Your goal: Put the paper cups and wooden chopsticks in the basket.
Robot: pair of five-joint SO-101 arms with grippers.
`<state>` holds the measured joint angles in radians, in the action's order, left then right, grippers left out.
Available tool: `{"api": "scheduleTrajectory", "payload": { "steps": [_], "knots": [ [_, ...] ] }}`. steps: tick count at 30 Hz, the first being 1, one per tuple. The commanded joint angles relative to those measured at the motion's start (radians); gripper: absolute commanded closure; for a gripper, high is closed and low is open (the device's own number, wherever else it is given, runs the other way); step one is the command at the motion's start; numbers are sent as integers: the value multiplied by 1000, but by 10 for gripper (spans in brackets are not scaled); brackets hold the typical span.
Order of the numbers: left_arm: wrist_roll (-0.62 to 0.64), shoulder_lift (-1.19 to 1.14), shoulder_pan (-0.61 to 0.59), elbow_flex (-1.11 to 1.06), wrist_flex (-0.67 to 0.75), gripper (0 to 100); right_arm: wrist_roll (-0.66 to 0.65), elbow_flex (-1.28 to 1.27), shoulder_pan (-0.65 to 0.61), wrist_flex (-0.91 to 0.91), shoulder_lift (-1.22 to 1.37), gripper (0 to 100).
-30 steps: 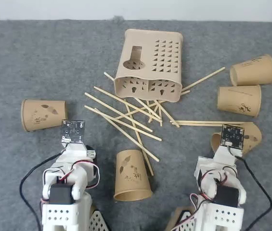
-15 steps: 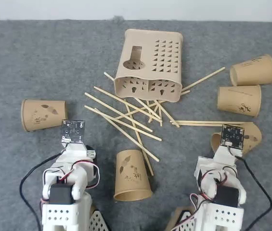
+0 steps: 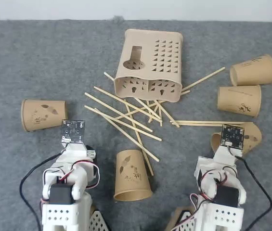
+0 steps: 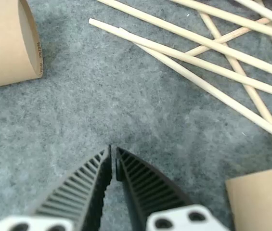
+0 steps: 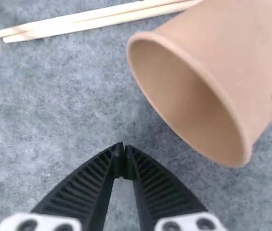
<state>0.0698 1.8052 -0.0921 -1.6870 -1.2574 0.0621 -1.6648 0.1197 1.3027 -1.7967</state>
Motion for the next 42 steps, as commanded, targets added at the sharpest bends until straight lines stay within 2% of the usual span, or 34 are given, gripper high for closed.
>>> {"api": "scheduleTrajectory", "payload": {
  "steps": [1,12,19,23,27,31,34,38,42],
  "knots": [
    [-3,15,6,2,-5,988,12,-18,15,5,-18,991],
    [-3,15,8,2,-5,988,11,-18,8,4,-18,990],
    [-3,15,14,2,-3,988,11,-18,-193,4,-18,991],
    [-8,18,5,4,15,988,11,-3,-176,2,-18,989],
    [-8,18,-23,25,97,988,12,78,-101,-24,-18,989],
    [-8,18,-157,50,150,987,11,58,-90,-231,-18,989],
    [-9,18,-232,31,221,987,9,-25,-150,-412,-1,989],
    [-18,18,-218,19,236,987,8,-20,-183,-354,12,989],
    [-120,17,-127,18,318,987,-20,-20,-102,-346,13,989]
  ]
}}
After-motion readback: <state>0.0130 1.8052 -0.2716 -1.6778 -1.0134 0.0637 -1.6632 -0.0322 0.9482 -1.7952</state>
